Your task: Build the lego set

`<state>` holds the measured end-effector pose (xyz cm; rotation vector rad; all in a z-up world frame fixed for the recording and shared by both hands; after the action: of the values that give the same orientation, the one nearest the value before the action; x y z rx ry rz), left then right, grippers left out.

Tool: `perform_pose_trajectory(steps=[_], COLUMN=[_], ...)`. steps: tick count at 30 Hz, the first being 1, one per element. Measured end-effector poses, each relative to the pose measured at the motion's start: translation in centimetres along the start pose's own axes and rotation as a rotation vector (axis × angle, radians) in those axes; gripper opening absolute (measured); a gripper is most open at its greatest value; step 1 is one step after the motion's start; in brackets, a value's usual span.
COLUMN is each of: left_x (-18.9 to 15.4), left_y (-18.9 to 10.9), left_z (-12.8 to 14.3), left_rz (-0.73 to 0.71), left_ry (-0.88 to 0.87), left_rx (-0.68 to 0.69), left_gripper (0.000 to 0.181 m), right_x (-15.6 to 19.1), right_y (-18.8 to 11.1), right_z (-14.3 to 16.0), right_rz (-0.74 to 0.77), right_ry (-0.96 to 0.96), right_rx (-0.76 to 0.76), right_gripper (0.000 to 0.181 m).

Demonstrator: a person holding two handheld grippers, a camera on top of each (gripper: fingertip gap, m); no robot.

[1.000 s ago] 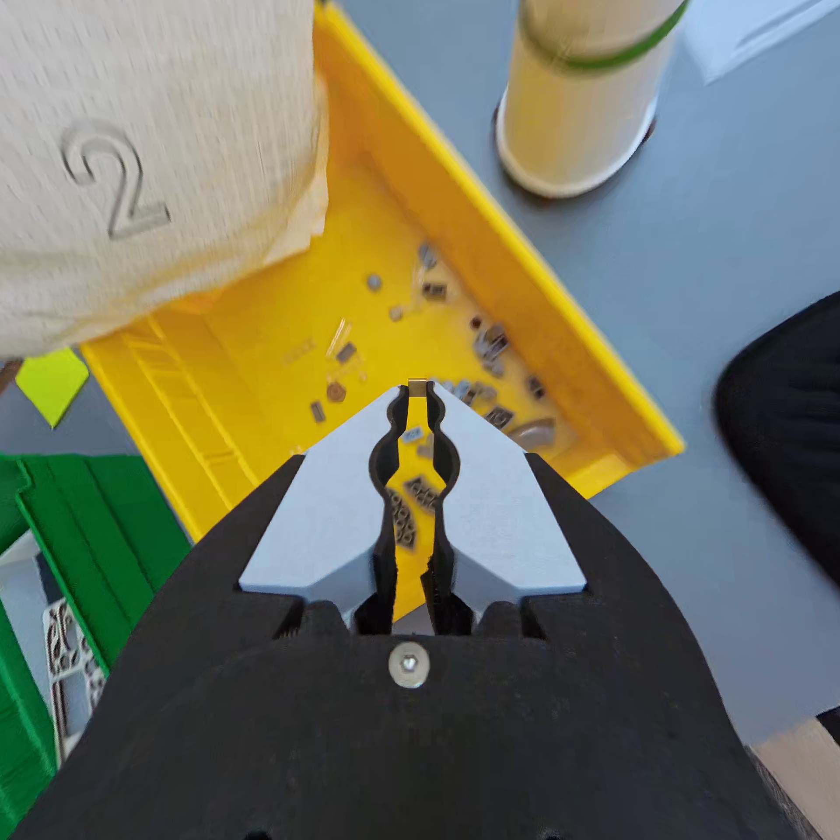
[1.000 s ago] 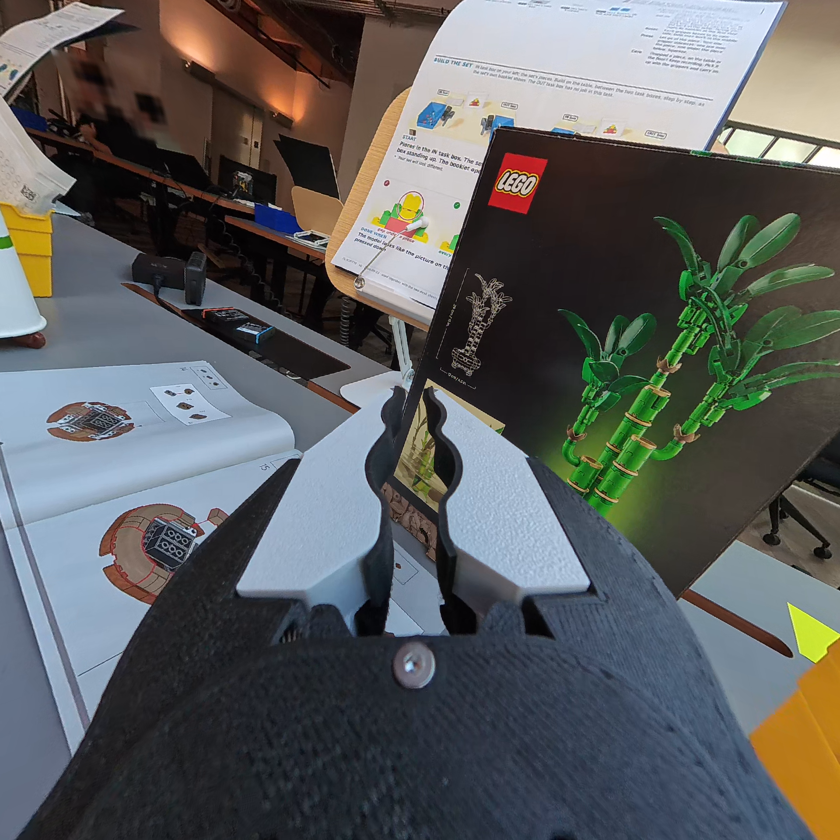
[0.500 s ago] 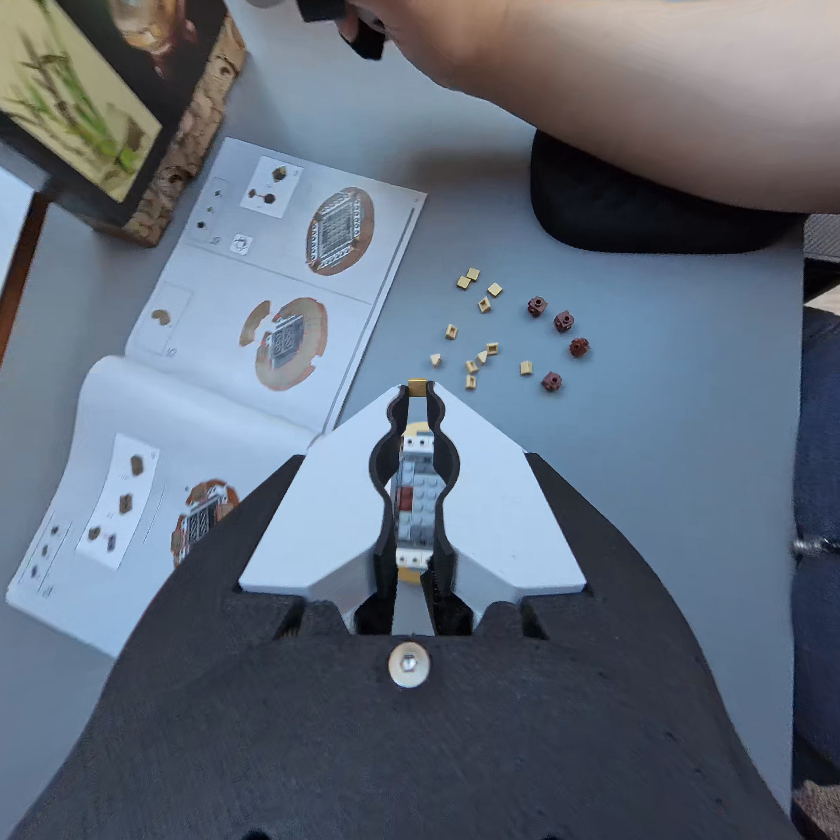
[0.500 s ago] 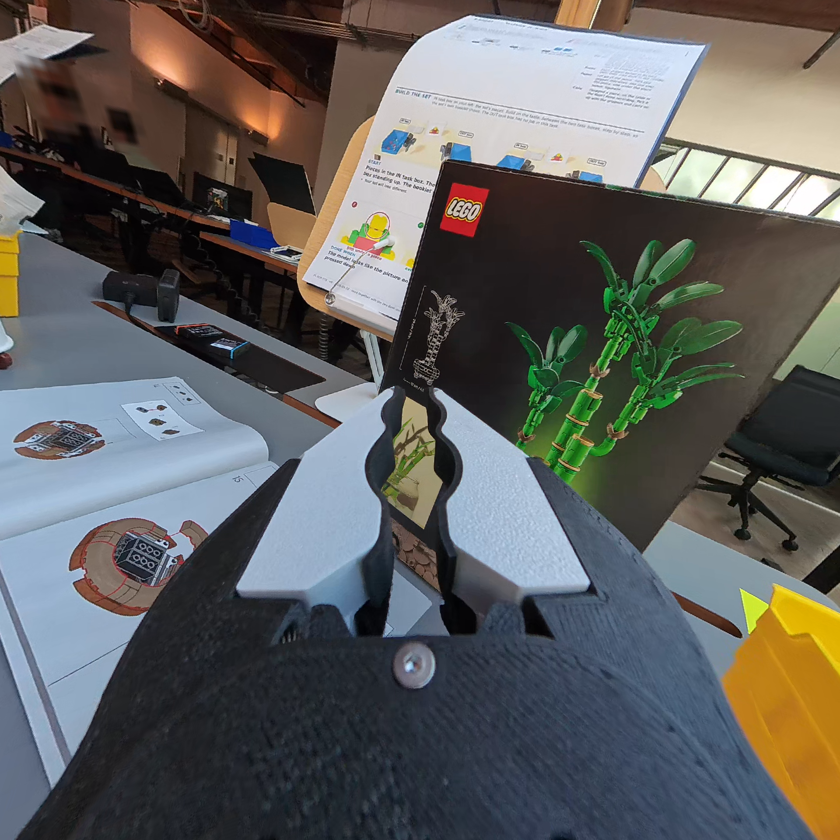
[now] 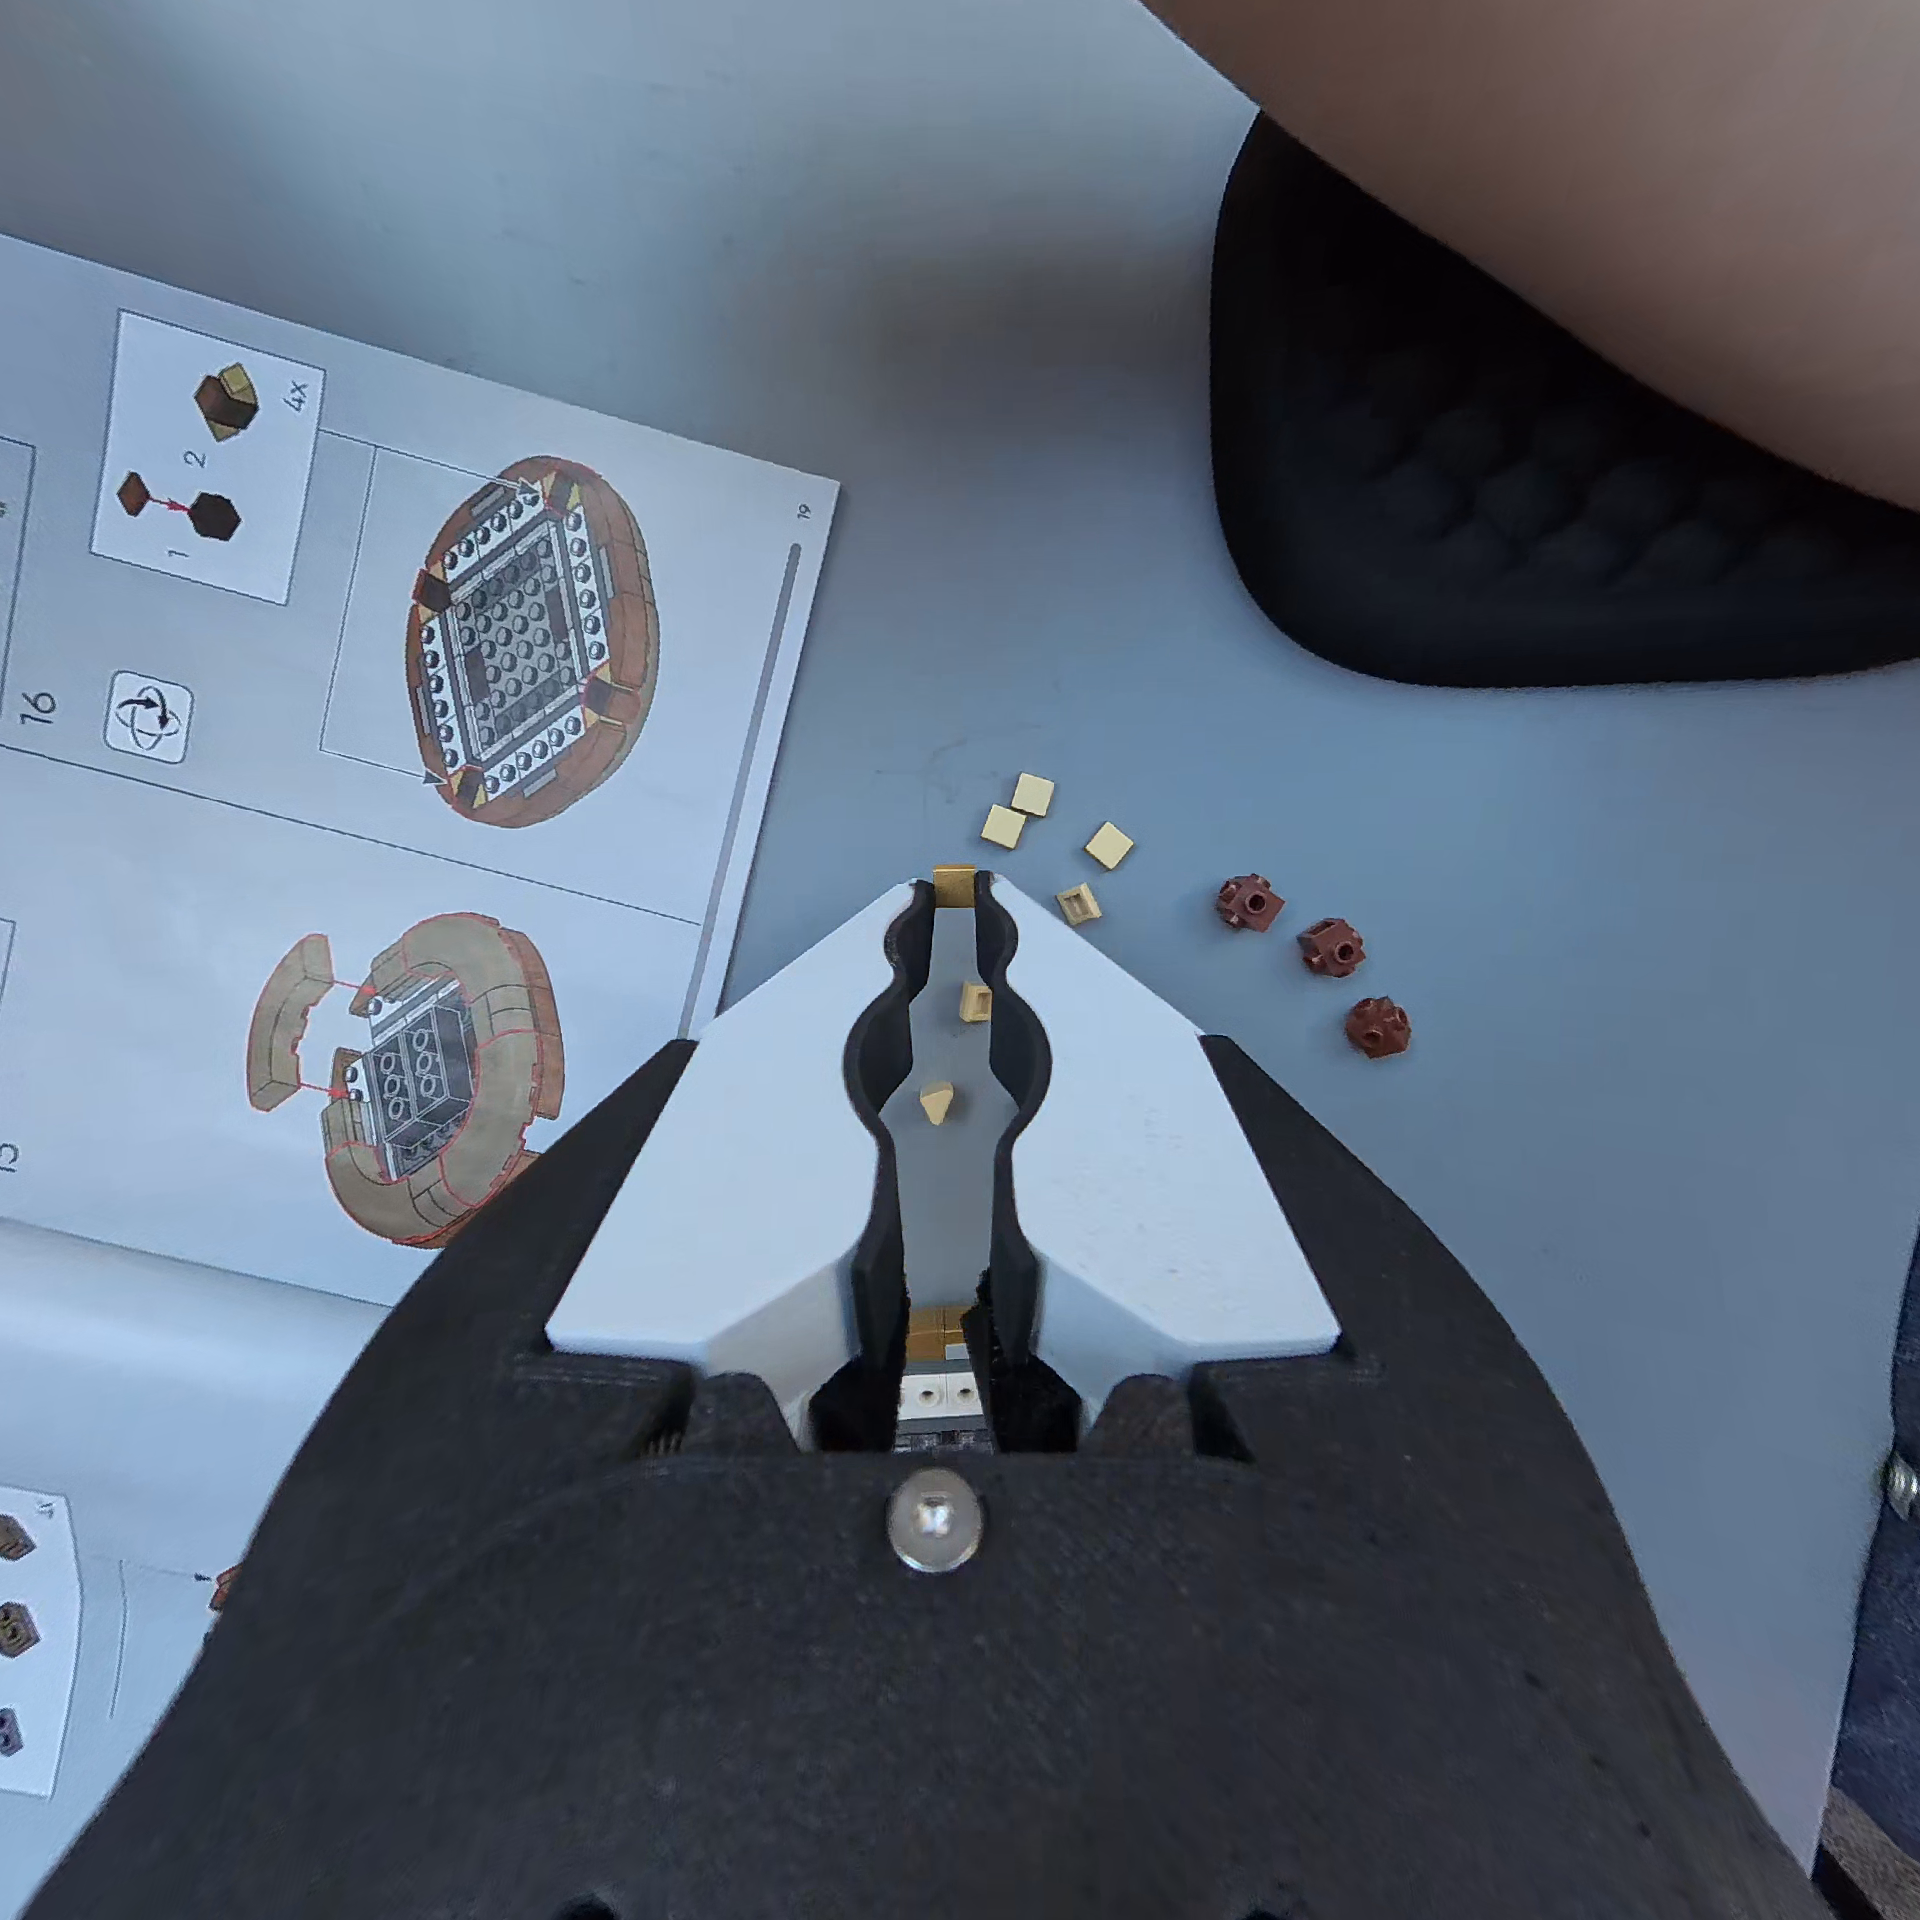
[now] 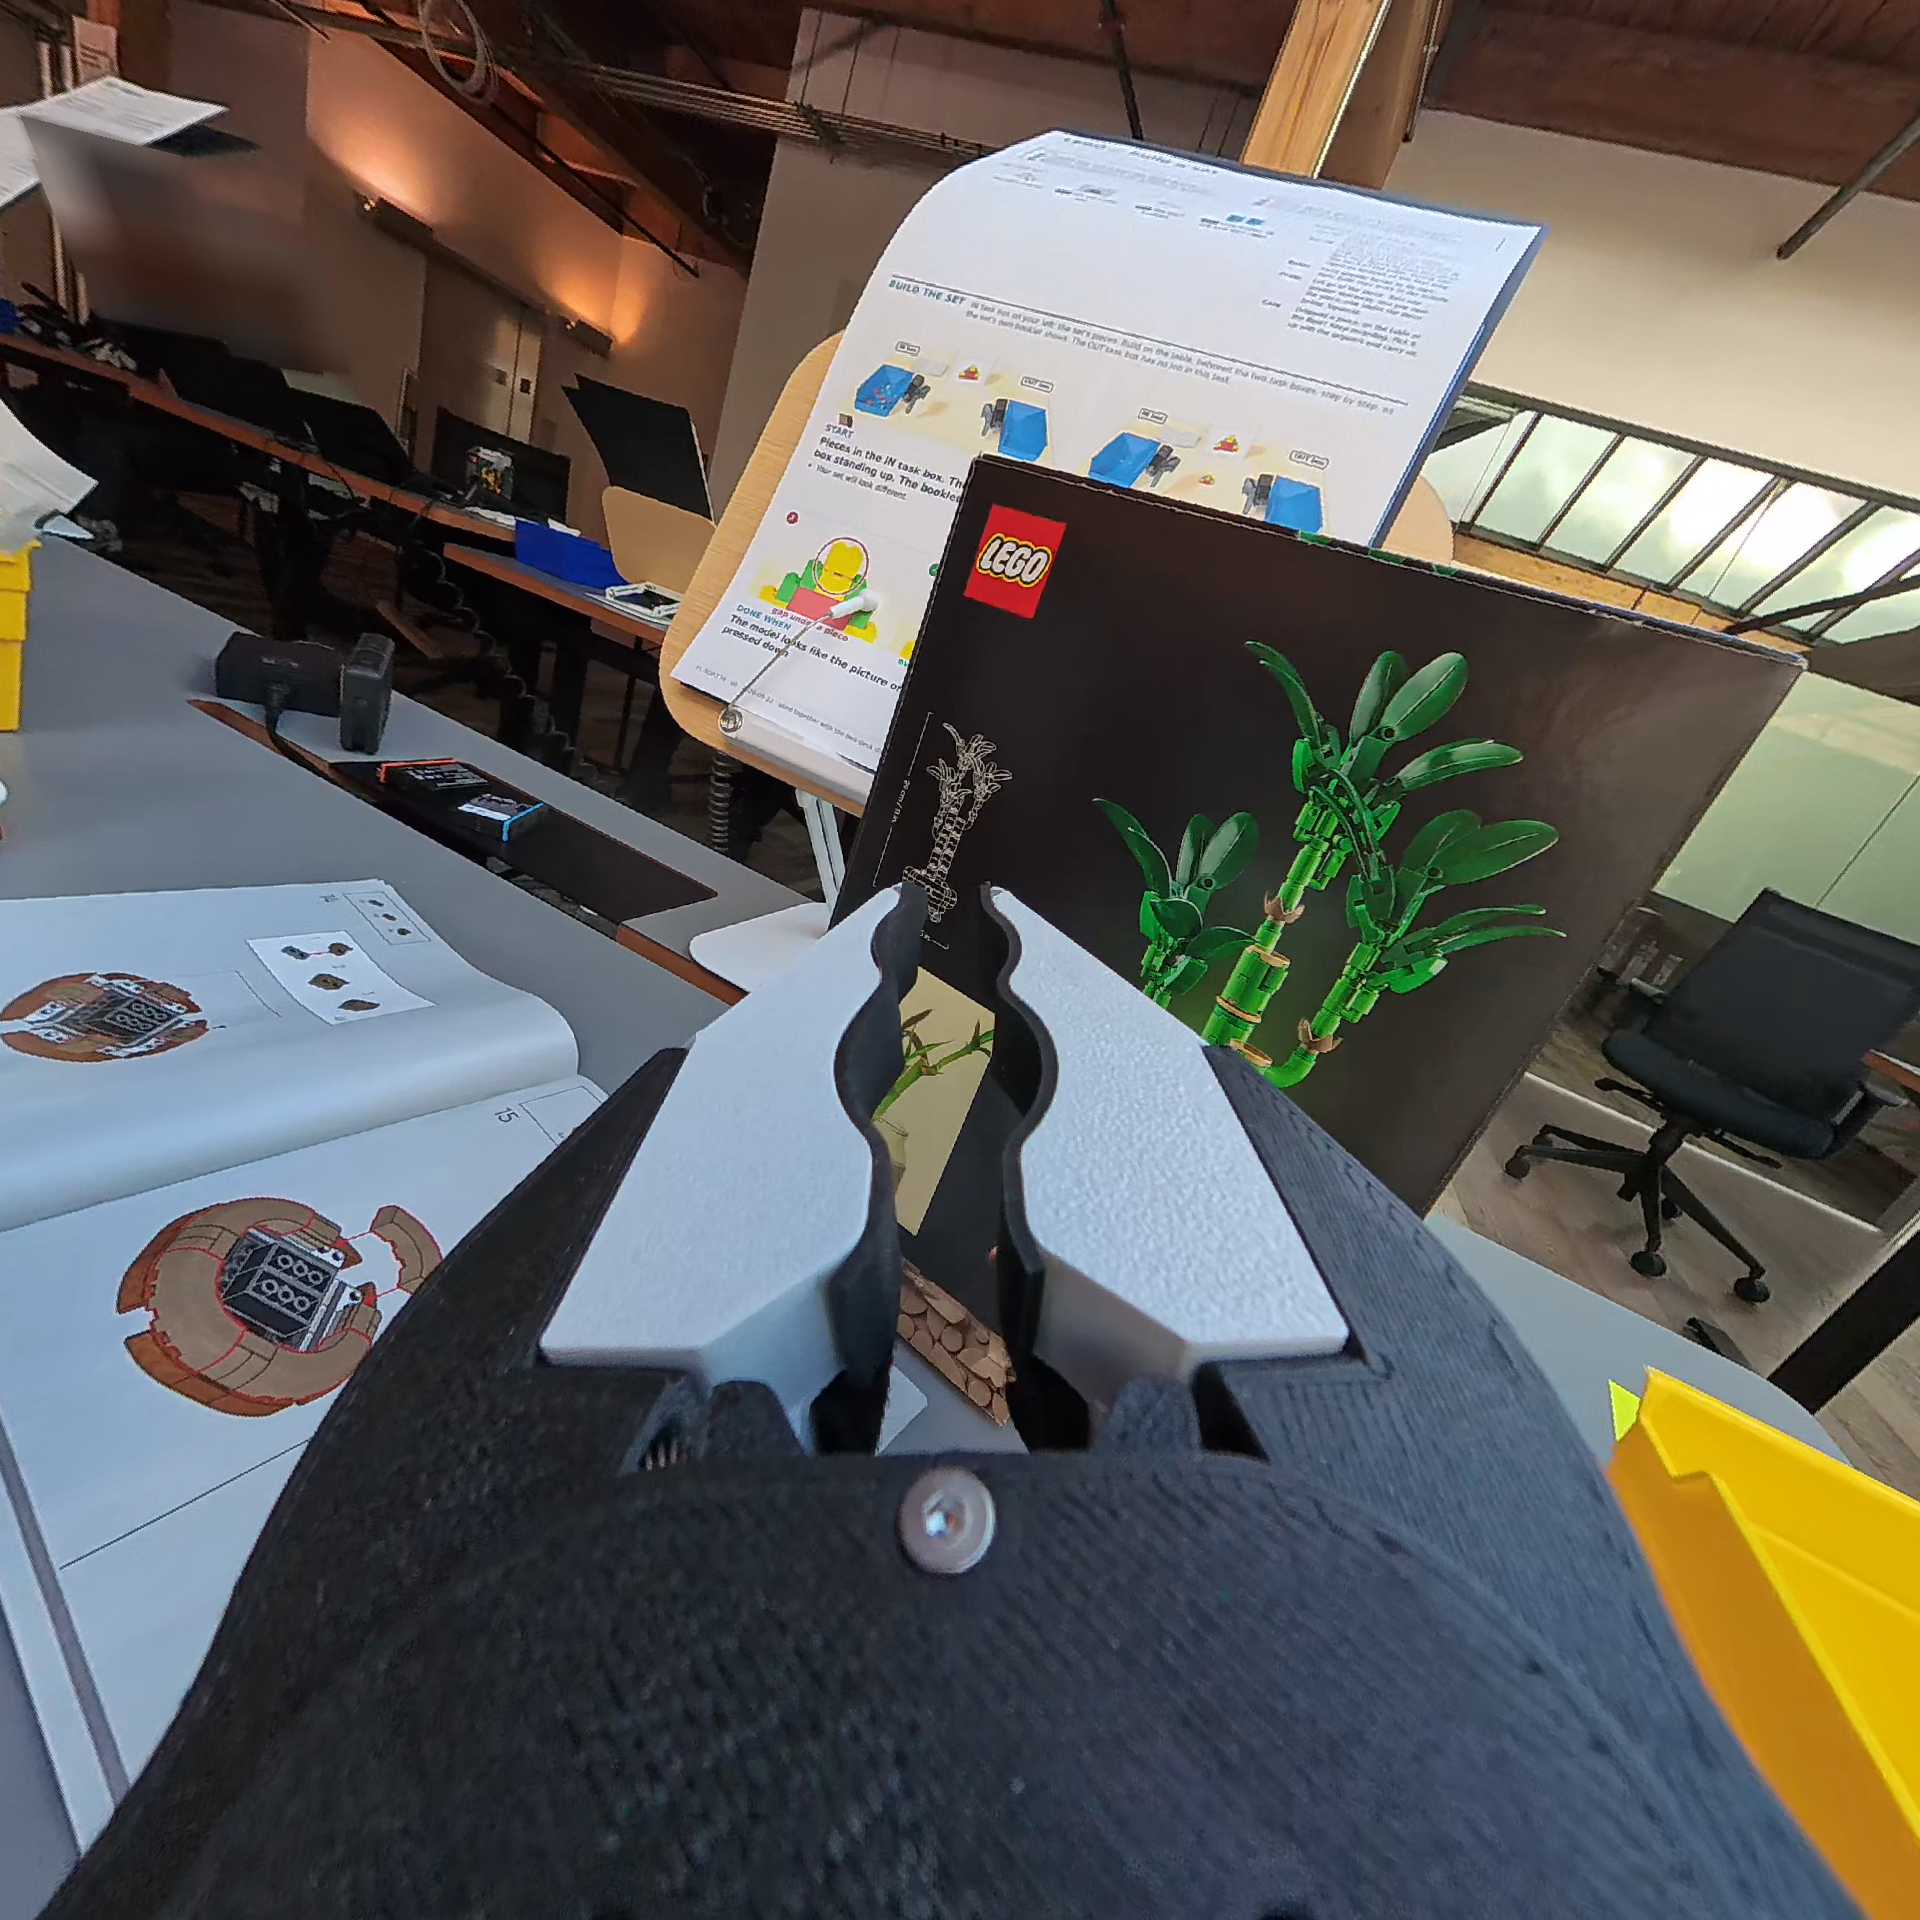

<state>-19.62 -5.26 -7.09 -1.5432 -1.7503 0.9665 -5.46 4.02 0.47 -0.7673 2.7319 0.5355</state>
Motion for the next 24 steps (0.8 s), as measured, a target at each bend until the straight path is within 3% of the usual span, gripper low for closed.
perform_pose_trajectory(steps=[1,21,24], left_x=[0.2,0.3,0.4], left_y=[0.2,2.2,2.1], left_z=[0.0,-0.2,-0.2], left_rz=[-0.003,0.003,-0.002], left_ry=[-0.006,-0.023,-0.03], left_rx=[0.01,0.08,0.067], left_gripper=[0.006,0.006,0.018], right_x=[0.0,-2.3,-2.5], right_y=[0.0,-1.3,-1.3], right_z=[0.0,-0.2,-0.2], right_rz=[-0.001,0.07,0.074], right_ry=[-0.001,0.039,0.046], right_rx=[0.001,-0.028,-0.032], right_gripper=[0.009,0.009,0.009])
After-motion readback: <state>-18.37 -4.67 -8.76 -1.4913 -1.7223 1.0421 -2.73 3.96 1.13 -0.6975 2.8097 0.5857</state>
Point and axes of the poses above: each gripper's, where its closed fingertips meet, y out along the fingers, z out of its underside, x = y × z across the jaws, the point moved 8 cm from there along -y, back along the fingers, and after that the axes turned 6 degrees about -x, right-handed, at the moved point
